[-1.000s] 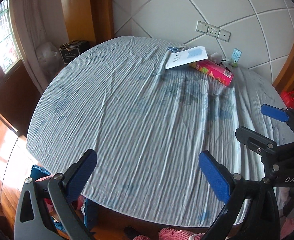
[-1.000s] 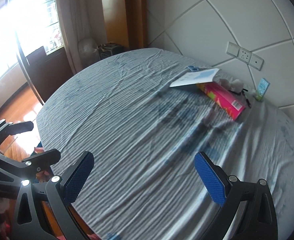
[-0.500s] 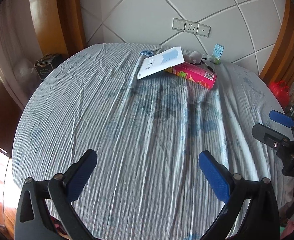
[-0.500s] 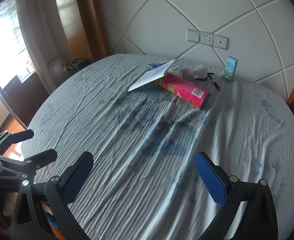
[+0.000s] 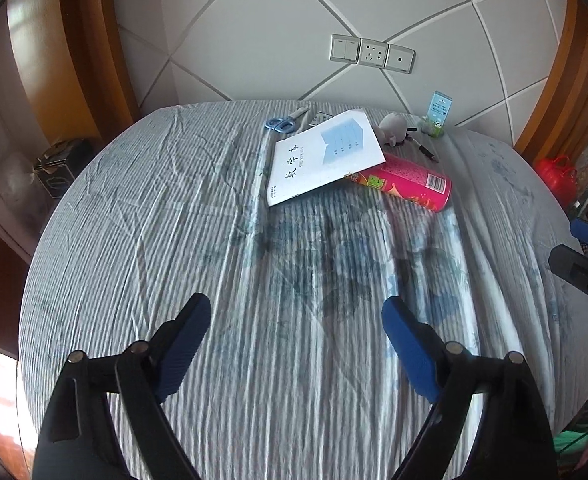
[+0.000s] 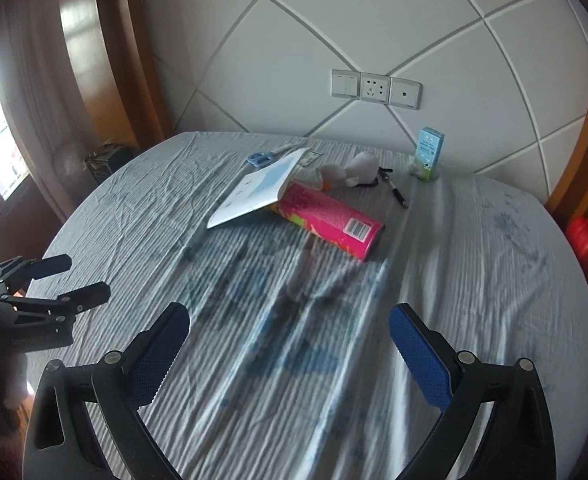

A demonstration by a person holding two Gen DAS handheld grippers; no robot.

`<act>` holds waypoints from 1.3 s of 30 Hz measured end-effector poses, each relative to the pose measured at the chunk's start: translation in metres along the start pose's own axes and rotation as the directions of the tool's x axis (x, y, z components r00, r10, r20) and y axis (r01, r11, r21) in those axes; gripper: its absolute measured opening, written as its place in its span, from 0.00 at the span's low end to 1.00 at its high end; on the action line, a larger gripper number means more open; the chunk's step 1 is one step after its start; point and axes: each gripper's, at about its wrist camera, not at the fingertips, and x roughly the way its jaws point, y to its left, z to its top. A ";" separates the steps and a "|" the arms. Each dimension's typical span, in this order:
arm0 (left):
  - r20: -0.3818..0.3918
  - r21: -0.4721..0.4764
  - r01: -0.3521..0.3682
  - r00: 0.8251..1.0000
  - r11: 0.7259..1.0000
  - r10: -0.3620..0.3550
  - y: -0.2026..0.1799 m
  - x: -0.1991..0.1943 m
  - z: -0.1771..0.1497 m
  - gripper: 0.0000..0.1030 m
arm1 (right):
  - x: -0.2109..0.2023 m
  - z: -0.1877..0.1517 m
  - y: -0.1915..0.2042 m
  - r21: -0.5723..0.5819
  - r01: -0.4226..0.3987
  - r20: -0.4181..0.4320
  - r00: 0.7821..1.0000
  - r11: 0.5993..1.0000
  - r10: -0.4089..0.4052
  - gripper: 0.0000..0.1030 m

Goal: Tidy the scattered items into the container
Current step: 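Move both tools toward the white exercise book on the bed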

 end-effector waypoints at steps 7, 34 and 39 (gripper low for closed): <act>-0.036 0.007 -0.024 0.999 1.000 0.024 0.006 0.044 0.034 0.86 | 0.049 0.032 -0.012 0.009 -0.046 -0.041 0.998 0.999 0.047 0.92; -0.123 0.116 0.100 0.989 0.988 -0.086 0.020 0.248 0.106 0.86 | 0.231 0.125 -0.029 0.088 0.005 -0.127 0.992 0.996 0.006 0.97; -0.111 0.136 0.123 0.988 0.983 -0.108 0.015 0.261 0.109 0.86 | 0.256 0.143 -0.032 0.101 -0.027 -0.114 0.993 0.995 0.039 0.98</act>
